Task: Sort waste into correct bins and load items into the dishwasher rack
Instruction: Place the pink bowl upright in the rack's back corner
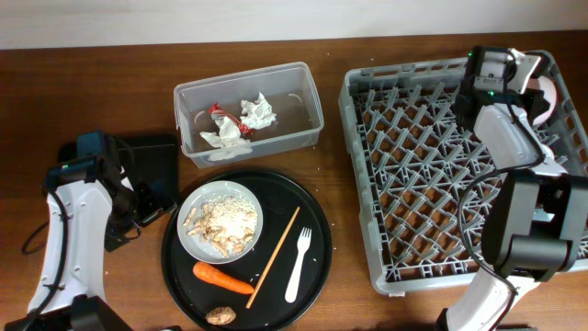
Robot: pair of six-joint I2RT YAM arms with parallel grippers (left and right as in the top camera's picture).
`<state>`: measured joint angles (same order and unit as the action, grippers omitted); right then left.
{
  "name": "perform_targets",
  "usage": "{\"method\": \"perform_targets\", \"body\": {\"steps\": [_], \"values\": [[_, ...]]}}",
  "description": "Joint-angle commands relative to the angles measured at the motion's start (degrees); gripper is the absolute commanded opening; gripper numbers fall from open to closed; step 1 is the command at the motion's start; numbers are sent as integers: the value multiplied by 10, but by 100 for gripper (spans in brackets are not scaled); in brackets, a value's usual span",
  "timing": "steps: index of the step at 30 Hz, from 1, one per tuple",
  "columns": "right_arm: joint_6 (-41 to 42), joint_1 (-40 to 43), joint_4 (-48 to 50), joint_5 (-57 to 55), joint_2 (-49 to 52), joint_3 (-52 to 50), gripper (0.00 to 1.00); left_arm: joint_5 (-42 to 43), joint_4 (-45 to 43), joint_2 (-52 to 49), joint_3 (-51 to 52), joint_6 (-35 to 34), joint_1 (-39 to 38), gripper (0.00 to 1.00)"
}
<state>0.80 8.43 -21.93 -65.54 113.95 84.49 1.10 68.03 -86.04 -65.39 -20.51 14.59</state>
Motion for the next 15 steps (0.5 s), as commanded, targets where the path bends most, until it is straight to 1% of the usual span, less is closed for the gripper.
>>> {"method": "perform_targets", "body": {"steps": [1,3,6,7,9,10,11,12,15], "values": [[17,-14,-38,28,4,-3,4,2,-1,5,0,9,2,99],[32,-17,-59,30,4,-3,4,2,-2,5,0,9,2,99],[33,-23,-92,60,4,-3,5,2,-5,5,0,9,2,99],[33,-32,-114,72,4,-3,16,2,-6,5,0,9,2,99],[33,-45,-136,88,4,-3,23,2,-5,5,0,9,2,100],[33,-57,-144,90,4,-3,42,2,-5,5,0,9,2,99],[33,-70,-151,90,3,-3,48,2,-5,5,0,9,2,99],[34,-82,-159,90,-4,-3,57,2,-5,5,0,9,2,99],[76,-89,-194,104,-33,-3,64,2,-5,5,0,9,2,99]]}}
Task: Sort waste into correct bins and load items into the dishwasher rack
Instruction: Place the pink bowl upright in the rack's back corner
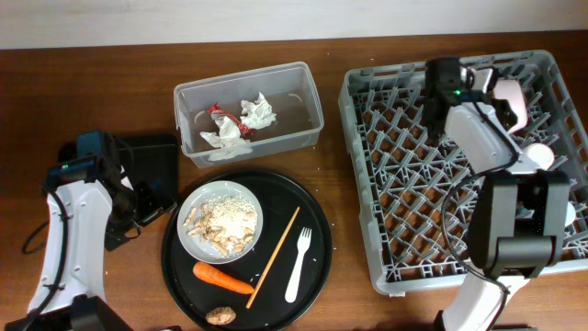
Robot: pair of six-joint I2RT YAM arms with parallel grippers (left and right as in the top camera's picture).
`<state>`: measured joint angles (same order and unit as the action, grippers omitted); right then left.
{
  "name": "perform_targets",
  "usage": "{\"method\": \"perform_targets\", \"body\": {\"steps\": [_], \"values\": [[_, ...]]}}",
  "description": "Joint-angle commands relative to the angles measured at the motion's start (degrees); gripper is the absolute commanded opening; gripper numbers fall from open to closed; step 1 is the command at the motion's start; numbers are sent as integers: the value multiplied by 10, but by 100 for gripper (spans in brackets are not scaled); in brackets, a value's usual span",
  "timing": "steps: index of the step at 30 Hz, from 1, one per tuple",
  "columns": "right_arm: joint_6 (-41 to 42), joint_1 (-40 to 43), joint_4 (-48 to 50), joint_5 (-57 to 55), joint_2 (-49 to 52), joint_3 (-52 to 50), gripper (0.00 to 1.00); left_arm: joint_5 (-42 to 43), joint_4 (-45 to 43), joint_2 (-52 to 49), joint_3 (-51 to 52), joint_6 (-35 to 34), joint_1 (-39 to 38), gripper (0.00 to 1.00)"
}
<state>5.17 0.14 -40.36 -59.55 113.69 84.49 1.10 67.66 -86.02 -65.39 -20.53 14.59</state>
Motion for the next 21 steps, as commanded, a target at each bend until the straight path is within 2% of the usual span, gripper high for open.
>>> {"method": "perform_targets", "body": {"steps": [1,9,12,13,15,20,21], "values": [[38,-1,-23,61,-46,-3,67,2,-1,4,0,9,2,99],[41,39,-30,71,-71,-3,68,2,1,4,0,9,2,99],[33,64,-60,196,-74,-3,71,2,1,4,0,9,2,99],[-1,61,-72,278,-80,-3,71,2,1,4,0,9,2,99],[-28,40,-77,347,-100,-3,72,2,1,4,0,9,2,99],[-49,6,-111,445,-198,-3,78,2,1,4,0,9,2,99],[-50,6,-118,448,-223,-3,82,2,1,4,0,9,2,99]]}}
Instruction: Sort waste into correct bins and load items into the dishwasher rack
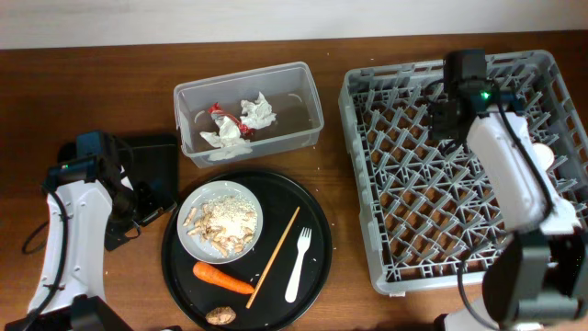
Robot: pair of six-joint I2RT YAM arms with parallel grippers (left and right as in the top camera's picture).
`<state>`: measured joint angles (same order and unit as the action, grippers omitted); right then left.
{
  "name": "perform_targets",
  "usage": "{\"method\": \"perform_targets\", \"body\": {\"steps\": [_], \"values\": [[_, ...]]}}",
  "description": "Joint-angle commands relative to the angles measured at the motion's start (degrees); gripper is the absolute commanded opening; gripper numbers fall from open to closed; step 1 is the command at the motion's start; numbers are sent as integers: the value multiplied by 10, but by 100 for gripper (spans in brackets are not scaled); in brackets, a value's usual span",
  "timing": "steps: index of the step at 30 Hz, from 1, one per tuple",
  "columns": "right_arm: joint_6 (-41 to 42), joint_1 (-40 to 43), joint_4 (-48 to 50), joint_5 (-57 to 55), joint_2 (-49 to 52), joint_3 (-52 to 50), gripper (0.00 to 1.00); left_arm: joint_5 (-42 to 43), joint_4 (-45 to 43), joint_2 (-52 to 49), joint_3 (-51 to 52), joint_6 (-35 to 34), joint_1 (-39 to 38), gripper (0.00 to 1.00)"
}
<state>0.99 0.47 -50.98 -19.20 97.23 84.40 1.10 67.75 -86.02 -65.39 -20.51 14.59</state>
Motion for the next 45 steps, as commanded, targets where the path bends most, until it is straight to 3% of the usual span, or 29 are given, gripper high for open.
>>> {"method": "perform_targets", "body": {"steps": [1,9,10,11,13,16,23,27,32,35,40,45], "values": [[-8,3,-16,44,-80,-2,86,2,0,4,0,9,2,99],[12,3,-82,66,-148,-2,88,2,0,4,0,9,2,99],[12,3,-91,109,-169,-2,89,2,0,4,0,9,2,99],[11,3,-103,166,-188,-2,98,2,0,4,0,9,2,99],[-1,3,-147,311,-210,-2,98,2,0,4,0,9,2,99],[-28,-2,-222,401,-208,-2,98,2,-1,4,0,9,2,99],[-28,-135,-263,415,-200,-2,99,33,-2,4,0,20,-11,99],[14,-147,-264,406,-199,-2,99,41,-59,4,0,31,-168,99],[14,-147,-273,404,-199,-3,98,41,-153,-25,0,-68,-354,99],[14,-147,-279,397,-199,-2,98,56,-175,-64,0,-149,-391,99],[14,-147,-279,395,-199,-3,98,152,-226,-150,0,-162,-406,98],[14,-147,-279,396,-199,-3,98,172,-240,-191,0,-162,-409,98]]}}
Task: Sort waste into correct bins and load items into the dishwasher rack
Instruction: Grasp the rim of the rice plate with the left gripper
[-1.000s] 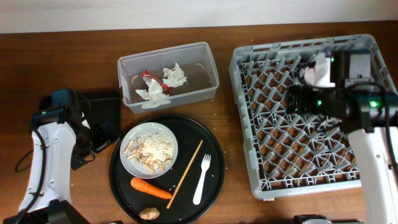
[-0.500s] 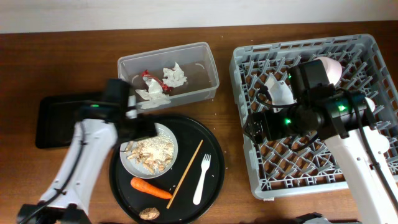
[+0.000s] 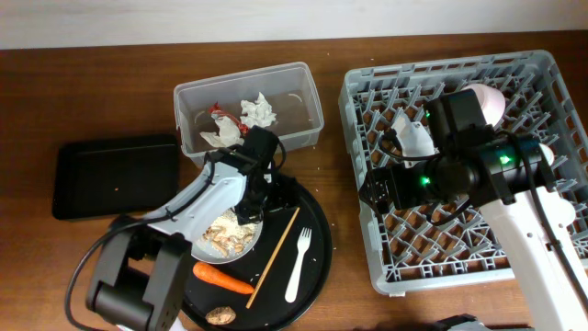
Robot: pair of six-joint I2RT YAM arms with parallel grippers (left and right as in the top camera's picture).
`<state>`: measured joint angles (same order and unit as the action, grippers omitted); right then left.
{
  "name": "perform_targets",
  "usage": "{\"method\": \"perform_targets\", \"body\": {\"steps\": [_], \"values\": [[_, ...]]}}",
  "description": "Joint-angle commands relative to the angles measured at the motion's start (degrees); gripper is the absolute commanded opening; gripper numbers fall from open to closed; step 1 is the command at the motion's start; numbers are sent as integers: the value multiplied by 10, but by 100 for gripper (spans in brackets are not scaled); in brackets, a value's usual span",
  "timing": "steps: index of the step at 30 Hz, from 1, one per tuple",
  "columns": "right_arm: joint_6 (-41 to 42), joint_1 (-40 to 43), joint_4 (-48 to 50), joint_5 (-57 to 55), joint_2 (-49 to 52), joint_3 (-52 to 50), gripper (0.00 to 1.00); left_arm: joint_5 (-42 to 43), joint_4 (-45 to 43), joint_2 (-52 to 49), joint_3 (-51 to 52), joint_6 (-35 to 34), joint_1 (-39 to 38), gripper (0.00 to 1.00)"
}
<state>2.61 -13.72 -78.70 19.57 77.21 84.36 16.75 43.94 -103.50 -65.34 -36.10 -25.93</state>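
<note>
The white bowl of food scraps (image 3: pixel 220 237) sits on the round black tray (image 3: pixel 317 276) with a carrot (image 3: pixel 222 278), a wooden chopstick (image 3: pixel 276 254), a white fork (image 3: pixel 299 262) and a small brown scrap (image 3: pixel 219 315). My left gripper (image 3: pixel 254 204) hangs over the bowl's far rim; its jaws are hidden from above. My right gripper (image 3: pixel 370 193) is low over the left side of the grey dishwasher rack (image 3: pixel 367 267), its state unclear. A pink cup (image 3: pixel 491 99) stands at the rack's back.
A clear bin (image 3: pixel 308 129) holding crumpled paper and a red scrap stands behind the tray. A black bin (image 3: pixel 115 175) lies at the left. The right arm's body covers the rack's middle.
My left arm has left the far left edge by the black bin and now reaches over the bowl. My right gripper has gone from the rack's back middle to its left side.
My right gripper was at the rack's back right corner by the pink cup, then further left with the cup left standing in the rack, then over the back middle. The left arm stayed by the black bin throughout, and is now over the bowl.
</note>
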Motion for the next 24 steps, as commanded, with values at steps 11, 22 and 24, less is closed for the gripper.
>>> {"method": "perform_targets", "body": {"steps": [11,22,24], "values": [[-2,-5,-6,8,1,-2,97,-94,19,-54,1,11,-3,98],[-2,-5,-6,8,1,-2,96,-121,48,-54,3,32,-10,83],[-2,-5,-6,8,1,-2,96,-123,41,-55,9,32,-37,82]]}}
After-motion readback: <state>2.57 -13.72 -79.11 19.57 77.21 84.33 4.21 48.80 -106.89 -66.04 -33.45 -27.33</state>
